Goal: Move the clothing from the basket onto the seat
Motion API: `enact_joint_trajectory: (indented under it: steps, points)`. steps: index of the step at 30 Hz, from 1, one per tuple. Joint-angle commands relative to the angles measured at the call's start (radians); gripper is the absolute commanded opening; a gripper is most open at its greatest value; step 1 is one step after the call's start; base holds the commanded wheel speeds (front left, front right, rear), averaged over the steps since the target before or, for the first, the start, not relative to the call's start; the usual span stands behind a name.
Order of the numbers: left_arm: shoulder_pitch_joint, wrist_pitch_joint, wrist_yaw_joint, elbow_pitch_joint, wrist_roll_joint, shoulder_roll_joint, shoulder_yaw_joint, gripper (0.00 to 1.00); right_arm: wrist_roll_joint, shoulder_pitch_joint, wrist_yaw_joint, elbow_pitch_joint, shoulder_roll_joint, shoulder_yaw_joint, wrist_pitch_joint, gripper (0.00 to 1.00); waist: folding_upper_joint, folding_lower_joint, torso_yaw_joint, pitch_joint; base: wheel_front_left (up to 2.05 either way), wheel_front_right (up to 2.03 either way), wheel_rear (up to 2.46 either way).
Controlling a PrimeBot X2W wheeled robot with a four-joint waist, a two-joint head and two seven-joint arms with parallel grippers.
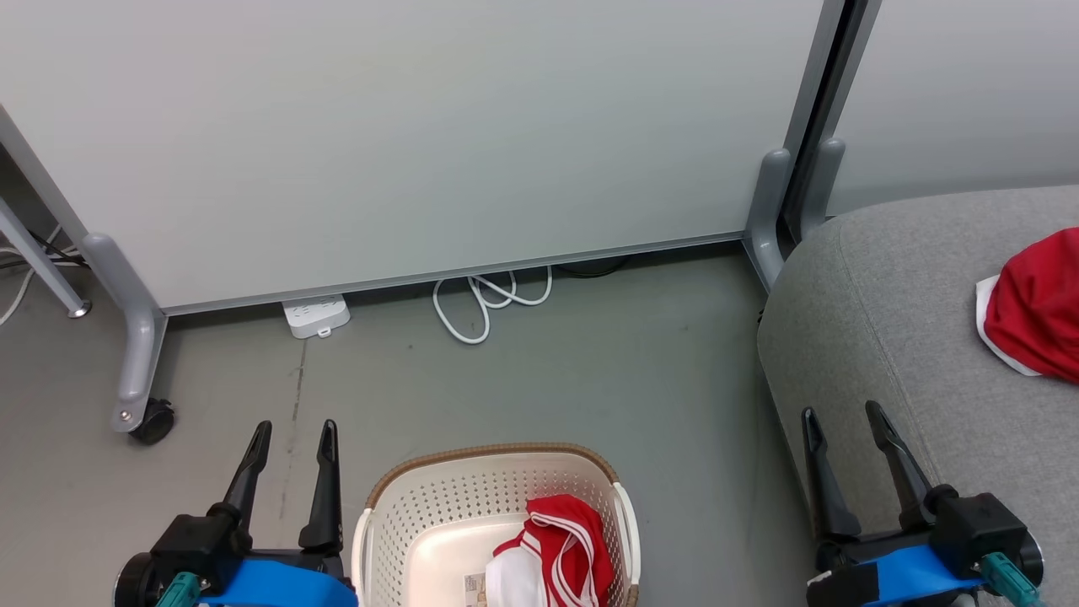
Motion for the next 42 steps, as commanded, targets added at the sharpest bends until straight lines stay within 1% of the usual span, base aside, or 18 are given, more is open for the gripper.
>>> enact_joint_trajectory:
  steps: [1,7,12,17,21,30,38,42]
  points:
    - [0.011,-0.003,0.000,0.001,-0.005,0.002,0.004,1.00,0.007,0.011,-0.001,0.003,0.004,0.001,-0.001,1.00,0.0000,0.0000,-0.001,0.000,0.00,0.00,0.00]
    - [0.010,-0.003,0.006,0.002,-0.007,0.002,-0.002,1.00,0.010,0.006,-0.001,0.009,0.008,0.004,-0.001,1.00,0.0000,0.0000,-0.004,-0.001,0.00,0.00,0.00]
    - [0.000,-0.003,0.001,0.009,-0.004,0.002,-0.006,1.00,0.011,0.000,-0.001,0.011,0.010,0.007,0.000,1.00,0.0000,0.0000,-0.007,0.002,0.00,0.00,0.00]
    - [-0.051,-0.003,-0.003,0.029,-0.009,0.002,-0.018,1.00,0.009,-0.020,-0.001,0.006,0.010,0.010,-0.001,1.00,0.0000,0.0000,-0.016,0.021,0.00,0.00,0.00]
    - [-0.114,-0.003,-0.017,0.071,0.000,0.002,-0.037,1.00,0.005,-0.039,-0.001,-0.003,0.011,0.010,-0.001,1.00,0.0000,0.0000,-0.031,0.049,0.00,0.00,0.00]
    - [-0.301,-0.003,-0.044,0.245,0.020,0.002,-0.128,1.00,0.003,-0.120,-0.001,-0.034,0.009,-0.004,0.000,1.00,0.0000,0.0000,-0.087,0.162,0.00,0.00,0.00]
    - [-0.452,-0.003,-0.051,0.449,0.021,0.002,-0.230,1.00,0.002,-0.229,-0.001,-0.067,0.004,-0.017,-0.001,1.00,0.0000,0.0000,-0.137,0.302,0.00,0.00,0.00]
    - [-0.521,-0.003,-0.052,0.554,0.008,0.002,-0.299,1.00,0.005,-0.287,-0.001,-0.080,0.002,-0.016,-0.001,1.00,0.0000,0.0000,-0.158,0.371,0.00,0.00,0.00]
